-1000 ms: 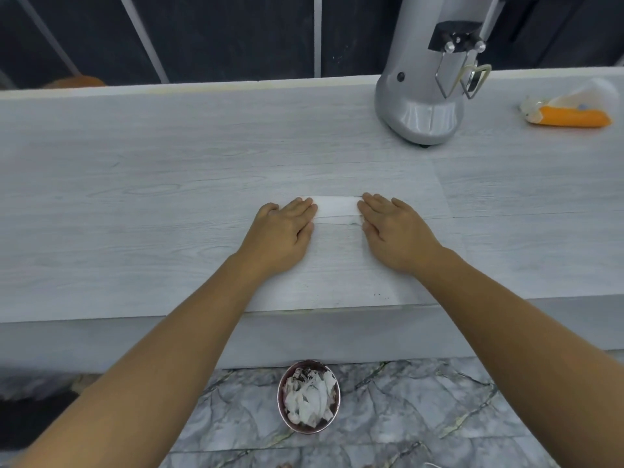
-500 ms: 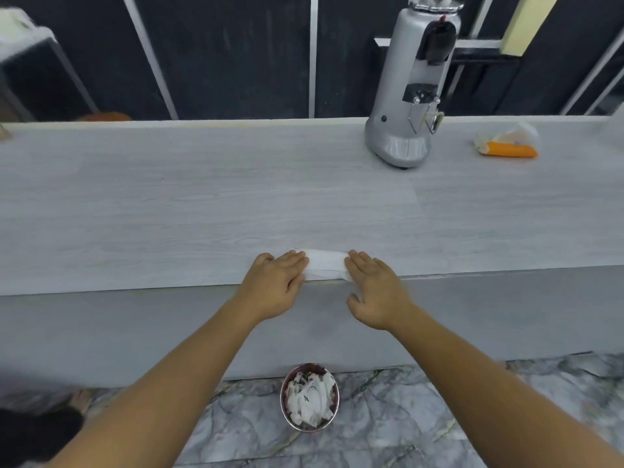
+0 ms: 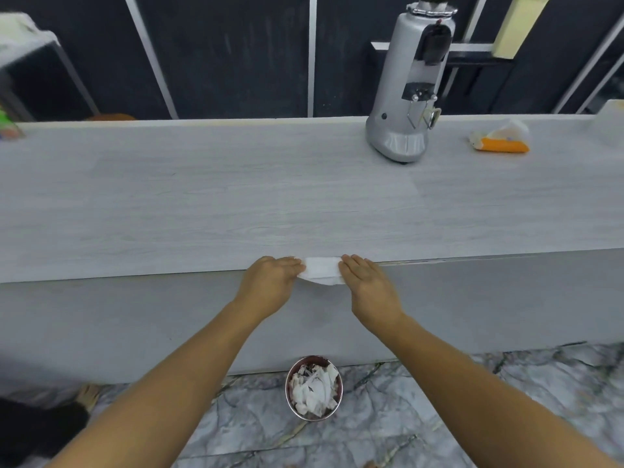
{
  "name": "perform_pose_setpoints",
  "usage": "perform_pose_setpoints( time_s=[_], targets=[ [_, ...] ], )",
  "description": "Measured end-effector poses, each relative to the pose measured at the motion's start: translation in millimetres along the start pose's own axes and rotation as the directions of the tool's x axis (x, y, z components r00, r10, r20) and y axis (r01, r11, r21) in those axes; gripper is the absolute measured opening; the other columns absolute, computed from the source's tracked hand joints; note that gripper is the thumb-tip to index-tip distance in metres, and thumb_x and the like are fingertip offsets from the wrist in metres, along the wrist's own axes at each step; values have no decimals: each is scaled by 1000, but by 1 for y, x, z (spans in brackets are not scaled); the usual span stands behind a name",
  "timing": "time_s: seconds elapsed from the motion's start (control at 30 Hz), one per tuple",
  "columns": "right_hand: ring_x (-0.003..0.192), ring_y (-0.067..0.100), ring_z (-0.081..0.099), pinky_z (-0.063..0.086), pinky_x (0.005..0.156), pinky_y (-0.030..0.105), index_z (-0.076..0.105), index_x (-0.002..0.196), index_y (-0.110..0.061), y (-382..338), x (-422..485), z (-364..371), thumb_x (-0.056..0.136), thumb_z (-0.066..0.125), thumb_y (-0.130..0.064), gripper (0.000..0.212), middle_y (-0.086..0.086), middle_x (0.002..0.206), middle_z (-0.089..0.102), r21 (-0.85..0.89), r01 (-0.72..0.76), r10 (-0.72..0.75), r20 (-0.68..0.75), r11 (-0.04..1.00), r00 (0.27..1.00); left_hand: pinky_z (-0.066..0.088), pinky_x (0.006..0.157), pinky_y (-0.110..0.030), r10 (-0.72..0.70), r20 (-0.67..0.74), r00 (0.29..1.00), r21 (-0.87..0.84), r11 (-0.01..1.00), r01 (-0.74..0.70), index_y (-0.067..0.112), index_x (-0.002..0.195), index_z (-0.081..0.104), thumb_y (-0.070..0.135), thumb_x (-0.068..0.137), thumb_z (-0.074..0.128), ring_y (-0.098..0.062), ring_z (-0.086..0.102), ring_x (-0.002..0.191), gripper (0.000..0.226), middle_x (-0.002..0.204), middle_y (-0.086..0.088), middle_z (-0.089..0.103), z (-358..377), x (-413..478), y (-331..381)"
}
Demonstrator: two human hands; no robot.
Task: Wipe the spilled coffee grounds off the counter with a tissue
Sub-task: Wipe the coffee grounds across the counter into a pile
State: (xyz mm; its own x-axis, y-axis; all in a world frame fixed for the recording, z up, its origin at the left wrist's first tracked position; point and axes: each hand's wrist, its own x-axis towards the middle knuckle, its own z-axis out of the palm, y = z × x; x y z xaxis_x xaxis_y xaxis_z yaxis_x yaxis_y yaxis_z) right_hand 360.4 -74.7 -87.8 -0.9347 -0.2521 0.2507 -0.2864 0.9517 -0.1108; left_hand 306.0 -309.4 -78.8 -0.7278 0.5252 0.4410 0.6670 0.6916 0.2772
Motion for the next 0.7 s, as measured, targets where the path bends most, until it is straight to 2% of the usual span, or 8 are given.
perform_pose_setpoints(
  time_s=[0.1, 0.2, 0.33, 0.53, 0.6, 0.7],
  targets=[
    [116, 37, 63, 46, 102, 51, 64, 120, 5, 23, 17, -14, 61, 71, 17, 61, 21, 126, 66, 0, 5, -5, -74, 1000, 997, 59, 64, -36, -44, -10, 999, -66, 997, 44, 16, 107, 78, 11, 86, 50, -32, 71, 73, 35, 111, 0, 77, 7, 26, 8],
    [116, 37, 64, 47, 103, 49, 64, 121, 5, 57, 39, -32, 64, 70, 17, 59, 21, 126, 66, -13, -11, 9, -126, 1000, 992, 60, 66, -36, -29, -37, 999, -71, 997, 26, 14, 106, 79, 2, 82, 61, -31, 72, 77, 32, 109, -1, 77, 13, 70, 26],
    [115, 37, 63, 48, 102, 47, 64, 120, 5, 118, 61, -53, 65, 66, 20, 57, 21, 124, 66, -15, -73, 69, -166, 997, 984, 61, 70, -37, -5, -69, 998, -78, 997, 0, 15, 109, 78, 2, 86, 62, -31, 73, 86, 31, 110, 0, 77, 28, 135, 47],
    [121, 39, 60, 47, 104, 51, 61, 124, 5, 224, 87, -50, 68, 64, 21, 58, 23, 129, 63, -10, -150, 147, -137, 989, 980, 60, 80, -36, 45, -76, 996, -87, 995, -52, 15, 108, 78, 1, 87, 66, -28, 73, 94, 28, 112, 0, 76, 84, 228, 59],
    [115, 41, 63, 49, 102, 51, 63, 121, 7, 254, 94, -39, 65, 67, 23, 58, 25, 124, 65, 14, -156, 157, -101, 988, 982, 58, 86, -33, 47, -43, 998, -103, 993, -51, 13, 107, 78, -1, 86, 67, -27, 72, 98, 28, 114, -2, 76, 113, 251, 55],
    [107, 43, 66, 49, 97, 46, 67, 115, 7, 284, 95, -26, 69, 68, 14, 47, 24, 118, 68, 55, -104, 106, -22, 993, 994, 44, 104, -26, -33, 123, 992, -131, 990, 49, 17, 118, 74, 5, 91, 60, -21, 64, 120, 33, 128, 0, 69, 144, 268, 48]
  ],
)
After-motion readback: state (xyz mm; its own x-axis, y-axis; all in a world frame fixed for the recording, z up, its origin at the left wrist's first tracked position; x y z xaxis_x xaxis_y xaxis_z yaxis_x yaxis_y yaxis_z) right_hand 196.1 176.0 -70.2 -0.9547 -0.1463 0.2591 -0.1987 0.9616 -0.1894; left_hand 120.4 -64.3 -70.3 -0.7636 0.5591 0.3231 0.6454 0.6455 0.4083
